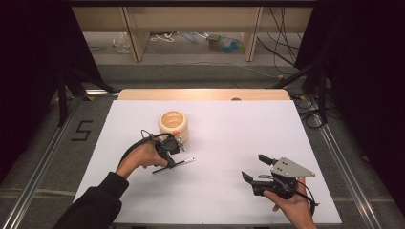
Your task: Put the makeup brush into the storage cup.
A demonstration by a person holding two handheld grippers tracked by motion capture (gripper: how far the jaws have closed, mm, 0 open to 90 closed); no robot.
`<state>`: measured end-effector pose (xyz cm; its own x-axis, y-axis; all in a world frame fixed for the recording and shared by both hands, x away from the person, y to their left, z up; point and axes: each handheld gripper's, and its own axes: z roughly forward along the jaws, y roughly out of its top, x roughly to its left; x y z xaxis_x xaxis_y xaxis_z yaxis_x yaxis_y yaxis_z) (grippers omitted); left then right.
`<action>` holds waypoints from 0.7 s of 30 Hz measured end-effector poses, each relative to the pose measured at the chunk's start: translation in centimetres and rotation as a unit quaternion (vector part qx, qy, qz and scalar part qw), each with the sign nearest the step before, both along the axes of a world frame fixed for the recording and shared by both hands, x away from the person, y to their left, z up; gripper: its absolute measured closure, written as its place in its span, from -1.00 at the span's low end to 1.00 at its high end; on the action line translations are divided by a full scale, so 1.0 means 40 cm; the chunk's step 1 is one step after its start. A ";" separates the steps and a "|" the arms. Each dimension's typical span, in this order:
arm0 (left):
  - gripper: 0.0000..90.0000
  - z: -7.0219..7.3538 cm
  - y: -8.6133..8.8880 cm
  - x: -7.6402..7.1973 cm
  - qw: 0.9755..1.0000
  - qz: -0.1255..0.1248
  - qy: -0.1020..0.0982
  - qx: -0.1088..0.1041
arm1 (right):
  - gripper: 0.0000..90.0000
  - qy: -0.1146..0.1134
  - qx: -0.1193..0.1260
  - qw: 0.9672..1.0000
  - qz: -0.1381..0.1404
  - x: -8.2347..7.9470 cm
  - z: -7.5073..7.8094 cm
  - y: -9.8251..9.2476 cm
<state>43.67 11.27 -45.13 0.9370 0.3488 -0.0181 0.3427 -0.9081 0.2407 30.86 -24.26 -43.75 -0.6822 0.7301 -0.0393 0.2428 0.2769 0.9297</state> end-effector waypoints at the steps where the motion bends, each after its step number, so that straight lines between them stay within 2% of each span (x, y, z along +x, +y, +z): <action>1: 0.90 0.003 0.001 -0.002 1.000 0.008 0.005 -0.008 | -0.58 0.000 0.000 1.000 0.000 0.000 0.000 0.000; 2: 0.90 0.008 0.003 0.000 1.000 0.004 0.001 -0.015 | -0.58 0.000 0.000 1.000 0.000 0.000 0.000 -0.001; 3: 0.90 0.012 0.005 -0.003 1.000 0.015 0.007 -0.027 | -0.58 0.001 0.001 1.000 0.000 0.000 0.001 -0.001; 6: 0.90 0.024 0.008 -0.001 0.999 0.014 -0.003 -0.045 | -0.58 0.001 0.001 1.000 -0.001 0.000 0.001 -0.001; 7: 0.89 0.026 0.009 -0.003 0.998 0.022 -0.002 -0.053 | -0.58 0.009 0.004 1.000 -0.001 -0.002 0.001 0.000; 8: 0.89 0.031 0.012 0.006 0.998 0.008 -0.019 -0.055 | -0.58 0.009 0.004 1.000 -0.001 -0.002 0.001 0.000; 10: 0.90 0.035 0.017 0.009 0.998 0.014 -0.021 -0.064 | -0.58 0.008 0.003 1.000 -0.001 -0.002 0.001 0.000; 13: 0.90 0.042 0.022 0.013 0.996 0.018 -0.027 -0.081 | -0.58 0.002 -0.002 1.000 -0.001 -0.001 0.002 -0.004; 14: 0.89 0.051 0.024 0.012 0.994 0.022 -0.033 -0.097 | -0.58 0.006 0.003 1.000 -0.003 -0.001 0.001 -0.003; 15: 0.89 0.051 0.024 0.012 0.994 0.022 -0.033 -0.097 | -0.58 0.006 0.003 1.000 -0.003 -0.001 0.001 -0.003; 16: 0.89 0.056 0.026 0.014 0.994 0.016 -0.039 -0.102 | -0.58 -0.004 0.000 1.000 -0.004 0.001 0.001 -0.004; 18: 0.89 0.064 0.027 0.014 0.992 0.018 -0.047 -0.115 | -0.58 0.002 -0.002 1.000 -0.002 0.000 0.002 -0.006; 19: 0.89 0.066 0.027 0.011 0.990 0.026 -0.050 -0.132 | -0.58 0.003 -0.002 1.000 -0.002 0.000 0.003 -0.006; 20: 0.89 0.067 0.024 0.008 0.986 0.039 -0.057 -0.154 | -0.58 0.003 -0.002 1.000 -0.002 0.000 0.003 -0.006; 21: 0.90 0.070 0.026 0.008 0.984 0.041 -0.061 -0.159 | -0.57 0.002 -0.003 1.000 -0.003 0.000 0.002 -0.006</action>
